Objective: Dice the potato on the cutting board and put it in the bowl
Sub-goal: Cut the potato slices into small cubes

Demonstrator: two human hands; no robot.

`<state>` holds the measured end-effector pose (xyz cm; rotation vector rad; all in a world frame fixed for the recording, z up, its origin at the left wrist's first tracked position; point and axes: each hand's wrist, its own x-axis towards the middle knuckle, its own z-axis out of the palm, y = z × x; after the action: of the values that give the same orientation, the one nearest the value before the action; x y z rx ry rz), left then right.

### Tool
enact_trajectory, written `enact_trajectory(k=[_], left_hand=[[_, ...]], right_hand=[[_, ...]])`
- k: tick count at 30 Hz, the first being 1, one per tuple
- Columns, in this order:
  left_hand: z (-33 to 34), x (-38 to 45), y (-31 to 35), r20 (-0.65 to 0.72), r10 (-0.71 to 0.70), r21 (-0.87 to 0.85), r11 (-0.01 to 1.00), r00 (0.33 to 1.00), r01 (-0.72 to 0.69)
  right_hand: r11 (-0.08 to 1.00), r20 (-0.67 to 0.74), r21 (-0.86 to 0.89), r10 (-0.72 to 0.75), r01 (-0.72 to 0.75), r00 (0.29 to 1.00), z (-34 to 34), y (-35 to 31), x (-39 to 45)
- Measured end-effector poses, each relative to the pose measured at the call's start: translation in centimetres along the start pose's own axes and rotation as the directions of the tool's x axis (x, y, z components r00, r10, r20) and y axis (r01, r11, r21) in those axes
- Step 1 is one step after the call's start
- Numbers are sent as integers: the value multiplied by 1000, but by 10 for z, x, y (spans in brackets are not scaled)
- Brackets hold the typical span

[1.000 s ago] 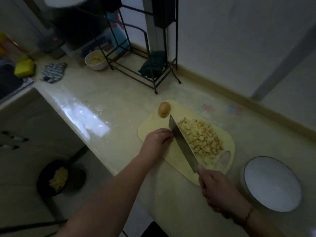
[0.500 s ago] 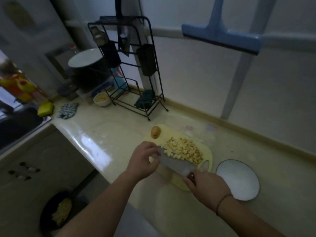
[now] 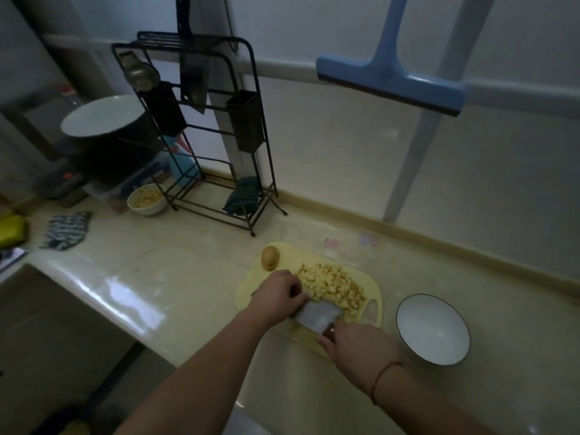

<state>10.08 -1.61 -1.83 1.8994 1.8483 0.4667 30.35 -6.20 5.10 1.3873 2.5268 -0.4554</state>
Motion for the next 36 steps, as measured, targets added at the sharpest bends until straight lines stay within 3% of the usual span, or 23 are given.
enact_trajectory(k=[5, 8, 10, 11, 13, 15, 24, 28, 32, 36], left_hand=[[7, 25, 6, 10, -48, -75, 996, 999, 49], [10, 29, 13, -92, -62, -124, 991, 994, 51], [8, 26, 14, -171, 19, -129, 991, 985, -41], [7, 24, 13, -145, 75, -120, 988, 987, -93], [5, 21, 13, 48, 180, -39, 983, 983, -178], [6, 22, 15, 142, 211, 32, 975, 967, -218], [3, 51, 3, -64, 65, 12, 998, 996, -64], [-19, 49, -27, 45, 17, 144, 989, 999, -24], [-27, 36, -45, 109, 29, 46, 998, 994, -34], [-24, 35, -39, 84, 53, 53, 997, 995, -58]], right_hand=[[1000, 8, -28, 7, -7, 1000, -6, -5, 2], [999, 8, -41, 6, -5, 1000, -8, -1, 2], [998, 18, -55, -8, 9, 1000, -9, 3, 2], [998, 24, -63, -16, 18, 1000, -10, 5, 2], [996, 37, -87, -30, 33, 999, -11, 7, 2], [994, 51, -101, -30, 35, 998, -11, 8, 1], [996, 68, -86, -8, 14, 998, -17, 11, -3], [998, 57, -56, 26, -23, 998, -14, 14, -5], [994, 22, -90, 69, -67, 997, -3, 16, -7], [992, 22, -106, 74, -71, 997, 6, 15, -3]])
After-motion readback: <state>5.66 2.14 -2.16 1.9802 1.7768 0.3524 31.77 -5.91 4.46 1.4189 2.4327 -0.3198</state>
